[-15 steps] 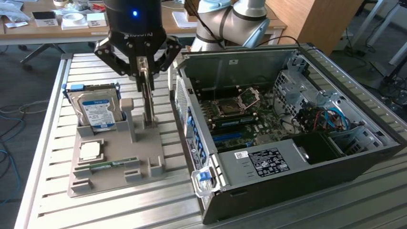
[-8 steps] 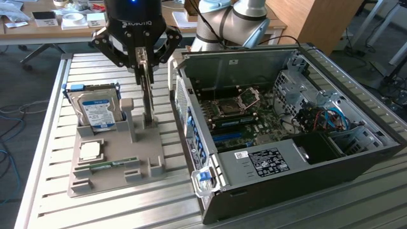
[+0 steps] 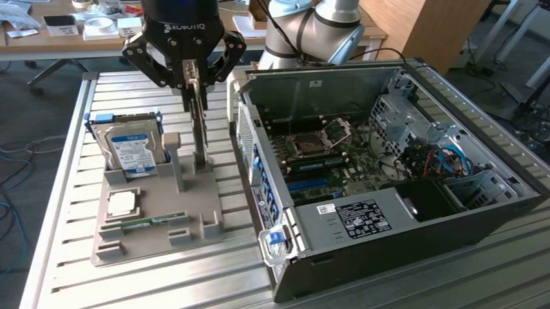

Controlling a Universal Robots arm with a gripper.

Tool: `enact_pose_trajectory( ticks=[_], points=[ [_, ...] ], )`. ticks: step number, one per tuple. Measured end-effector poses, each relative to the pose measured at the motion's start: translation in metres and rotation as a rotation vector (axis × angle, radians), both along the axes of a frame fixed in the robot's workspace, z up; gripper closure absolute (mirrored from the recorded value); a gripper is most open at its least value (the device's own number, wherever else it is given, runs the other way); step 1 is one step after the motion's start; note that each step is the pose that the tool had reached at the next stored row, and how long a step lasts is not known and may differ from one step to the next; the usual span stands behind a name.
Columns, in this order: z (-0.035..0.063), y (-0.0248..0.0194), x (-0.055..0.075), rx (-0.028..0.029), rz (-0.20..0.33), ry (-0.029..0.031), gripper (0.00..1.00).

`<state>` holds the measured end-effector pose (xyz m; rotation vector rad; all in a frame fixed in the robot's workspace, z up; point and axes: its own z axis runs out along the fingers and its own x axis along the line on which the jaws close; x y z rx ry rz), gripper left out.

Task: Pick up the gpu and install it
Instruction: 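Pick up the gpu and move the gpu toward the slot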

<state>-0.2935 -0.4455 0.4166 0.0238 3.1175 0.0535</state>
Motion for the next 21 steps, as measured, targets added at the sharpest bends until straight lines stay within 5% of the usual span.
enact_pose_trajectory(
  ticks=[8, 21],
  points=[
    [0.0008, 0.0000, 0.005, -0.0001, 0.000, 0.0001, 0.73],
    [0.0032, 0.0000, 0.036, 0.0000, 0.000, 0.0001, 0.73]
  ],
)
